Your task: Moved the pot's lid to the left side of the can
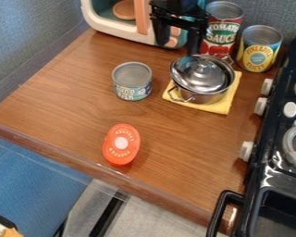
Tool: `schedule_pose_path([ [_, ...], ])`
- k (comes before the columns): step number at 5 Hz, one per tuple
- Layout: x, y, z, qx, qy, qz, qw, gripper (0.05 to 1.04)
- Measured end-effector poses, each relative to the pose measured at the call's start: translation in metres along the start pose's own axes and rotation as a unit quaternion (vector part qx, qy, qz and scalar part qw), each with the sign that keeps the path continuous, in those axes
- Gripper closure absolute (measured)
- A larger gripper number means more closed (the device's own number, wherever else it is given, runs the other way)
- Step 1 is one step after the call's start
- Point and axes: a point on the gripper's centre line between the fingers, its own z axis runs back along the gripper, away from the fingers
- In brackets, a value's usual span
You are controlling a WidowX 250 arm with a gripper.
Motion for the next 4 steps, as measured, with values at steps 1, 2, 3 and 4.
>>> schedule_pose_path([
  [1,0.0,-0.016,-0.004,-0.005,-0.002,-0.014,0.9999,0.083],
  [2,0.002,-0.027,0.0,-0.003,-0.012,-0.027,0.9996,0.083],
  [3,-0.001,-0.029,-0.005,0.002,-0.007,-0.034,0.9994,0.083],
  [4,-0.002,-0.036,-0.008,0.005,-0.005,-0.044,0.999,0.083],
])
